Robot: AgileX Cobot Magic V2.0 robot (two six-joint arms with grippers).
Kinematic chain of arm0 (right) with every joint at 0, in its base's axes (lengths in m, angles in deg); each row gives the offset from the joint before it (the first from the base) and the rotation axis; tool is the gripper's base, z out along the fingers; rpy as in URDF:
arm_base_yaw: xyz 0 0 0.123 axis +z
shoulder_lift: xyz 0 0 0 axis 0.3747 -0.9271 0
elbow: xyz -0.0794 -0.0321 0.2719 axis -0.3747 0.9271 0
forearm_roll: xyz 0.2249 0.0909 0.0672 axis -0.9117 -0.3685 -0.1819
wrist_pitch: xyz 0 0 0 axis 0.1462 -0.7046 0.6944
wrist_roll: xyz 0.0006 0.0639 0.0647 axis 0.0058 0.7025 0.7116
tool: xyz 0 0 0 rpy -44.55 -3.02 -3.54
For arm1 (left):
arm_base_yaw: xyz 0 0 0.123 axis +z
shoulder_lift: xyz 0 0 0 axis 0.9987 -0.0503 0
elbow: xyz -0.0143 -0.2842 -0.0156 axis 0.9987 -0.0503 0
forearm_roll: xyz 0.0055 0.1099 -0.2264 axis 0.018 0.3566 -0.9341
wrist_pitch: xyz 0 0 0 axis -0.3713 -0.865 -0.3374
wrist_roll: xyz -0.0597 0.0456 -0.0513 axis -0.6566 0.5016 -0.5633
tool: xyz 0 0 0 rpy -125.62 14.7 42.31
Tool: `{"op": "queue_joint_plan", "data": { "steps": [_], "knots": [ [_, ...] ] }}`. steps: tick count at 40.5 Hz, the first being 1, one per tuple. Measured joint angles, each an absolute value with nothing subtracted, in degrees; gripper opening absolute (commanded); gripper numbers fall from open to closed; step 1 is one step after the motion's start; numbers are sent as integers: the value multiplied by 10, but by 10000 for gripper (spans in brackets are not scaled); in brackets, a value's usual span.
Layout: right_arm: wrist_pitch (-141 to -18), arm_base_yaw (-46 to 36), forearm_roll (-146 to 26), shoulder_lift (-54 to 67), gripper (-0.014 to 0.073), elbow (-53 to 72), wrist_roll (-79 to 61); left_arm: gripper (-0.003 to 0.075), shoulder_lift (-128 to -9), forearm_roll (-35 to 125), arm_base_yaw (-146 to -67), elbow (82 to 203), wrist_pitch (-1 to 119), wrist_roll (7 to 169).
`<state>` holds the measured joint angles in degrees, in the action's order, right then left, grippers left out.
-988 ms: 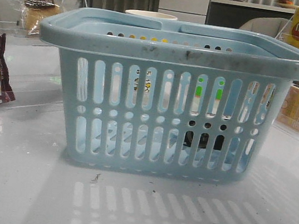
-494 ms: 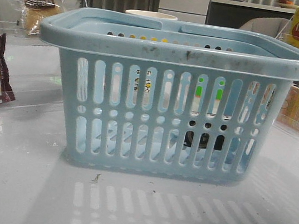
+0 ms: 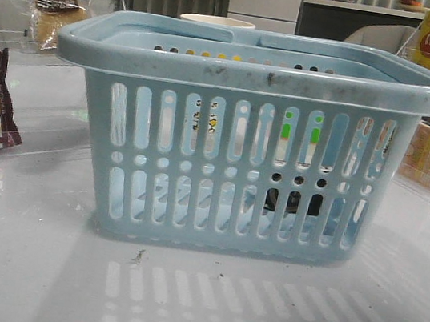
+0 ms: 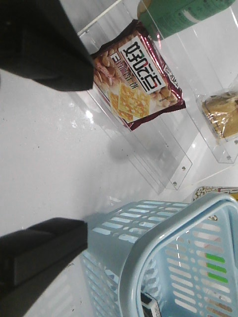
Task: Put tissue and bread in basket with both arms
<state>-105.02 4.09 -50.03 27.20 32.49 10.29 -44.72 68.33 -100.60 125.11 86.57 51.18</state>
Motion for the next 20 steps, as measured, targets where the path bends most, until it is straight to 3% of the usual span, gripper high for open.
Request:
{"op": "queue_joint_plan", "data": {
  "steps": [20],
  "knots": [
    [-1050,41,-500,272,561,325,104,591,-728,701,-1006,1378,804,512]
  ]
}}
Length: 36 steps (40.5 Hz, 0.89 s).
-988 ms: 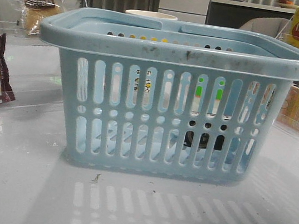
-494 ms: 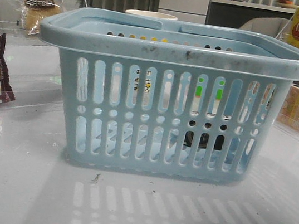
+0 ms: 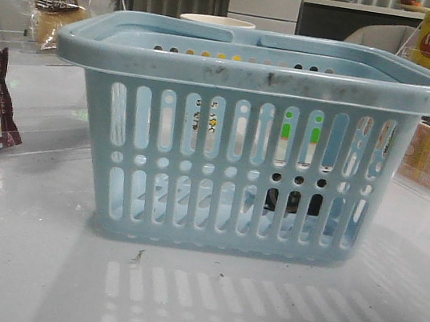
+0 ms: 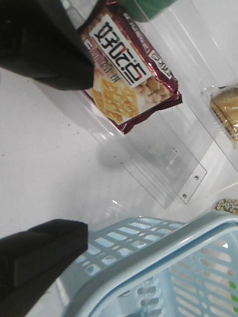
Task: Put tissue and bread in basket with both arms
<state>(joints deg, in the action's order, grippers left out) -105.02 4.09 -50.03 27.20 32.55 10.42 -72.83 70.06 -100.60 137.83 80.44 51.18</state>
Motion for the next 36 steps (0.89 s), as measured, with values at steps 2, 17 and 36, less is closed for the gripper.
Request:
{"op": "queue_joint_plan", "data": {
  "steps": [2,17,36],
  "knots": [
    [-1050,41,-500,272,561,325,104,591,-761,702,-1006,1399,793,512],
    [-1050,41,-500,272,561,325,104,578,-1038,654,-960,1612,765,512],
    [-1050,41,-500,272,561,325,104,578,-1232,635,-923,1782,714,512]
  ]
}}
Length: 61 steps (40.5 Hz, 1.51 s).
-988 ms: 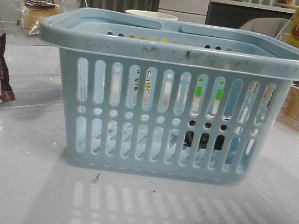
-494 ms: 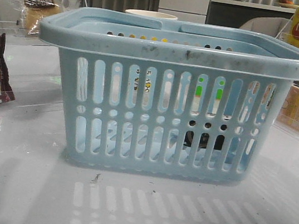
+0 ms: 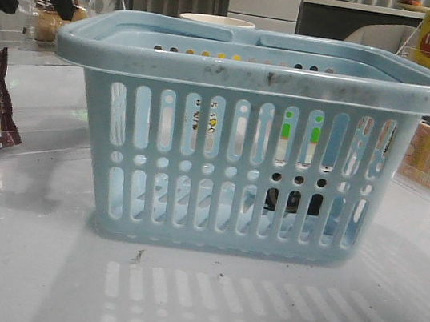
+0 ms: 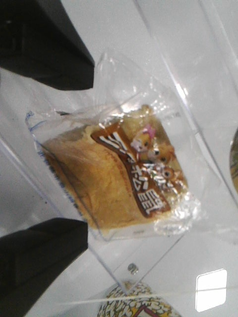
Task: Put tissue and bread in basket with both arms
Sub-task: 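Close the left gripper on the wrapped cake and lift it, then carry the cake over the basket and open the left gripper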
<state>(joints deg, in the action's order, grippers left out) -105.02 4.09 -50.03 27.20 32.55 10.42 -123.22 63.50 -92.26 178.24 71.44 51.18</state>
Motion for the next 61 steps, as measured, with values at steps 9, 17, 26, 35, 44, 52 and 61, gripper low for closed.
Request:
{"op": "queue_joint_plan", "data": {
  "steps": [9,17,26,35,44,52,61],
  "knots": [
    [-1050,41,-500,272,561,325,104,568,-1264,616,-919,1785,658,512],
    [-1050,41,-500,272,561,325,104,357,-1269,608,-919,1786,646,512],
    [-1050,41,-500,272,561,325,104,114,-1269,607,-919,1786,645,512],
    [-1050,41,-500,272,561,325,104,91,-1256,606,-919,1786,688,512],
    [-1050,41,-500,272,561,325,104,91,-1193,606,-919,1786,764,512],
    [-1050,41,-500,272,561,325,104,91,-1110,606,-919,1786,837,518],
    [-1050,41,-500,272,561,325,104,91,-1031,611,-945,1786,928,568]
  ]
}}
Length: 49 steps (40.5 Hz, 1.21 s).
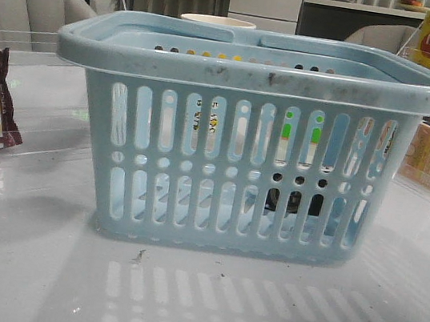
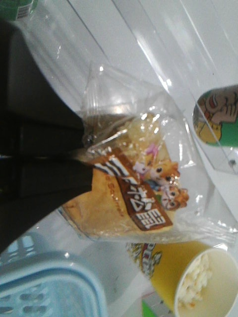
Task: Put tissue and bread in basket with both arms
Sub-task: 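Carry the cake over the basket and open the left gripper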
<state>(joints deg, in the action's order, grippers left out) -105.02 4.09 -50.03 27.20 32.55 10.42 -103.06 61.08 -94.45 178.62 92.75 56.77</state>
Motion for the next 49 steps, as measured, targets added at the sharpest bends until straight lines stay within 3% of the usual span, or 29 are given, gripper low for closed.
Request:
{"op": "queue_joint_plan", "data": {
  "steps": [12,23,26,33,35,49],
  "knots": [
    [-1050,41,-500,272,561,325,104,91,-1004,611,-1070,1787,1006,602],
    [-1050,41,-500,272,561,325,104,92,-1050,608,-1187,1787,981,603],
    [-1050,41,-500,272,561,325,104,139,-1070,608,-1202,1787,972,603],
    [-1050,41,-500,272,561,325,104,419,-1110,608,-1220,1787,957,603],
    [-1050,41,-500,272,561,325,104,456,-1115,608,-1222,1787,953,603],
    [-1050,41,-500,272,561,325,104,454,-1040,609,-1222,1782,950,603]
  ]
}}
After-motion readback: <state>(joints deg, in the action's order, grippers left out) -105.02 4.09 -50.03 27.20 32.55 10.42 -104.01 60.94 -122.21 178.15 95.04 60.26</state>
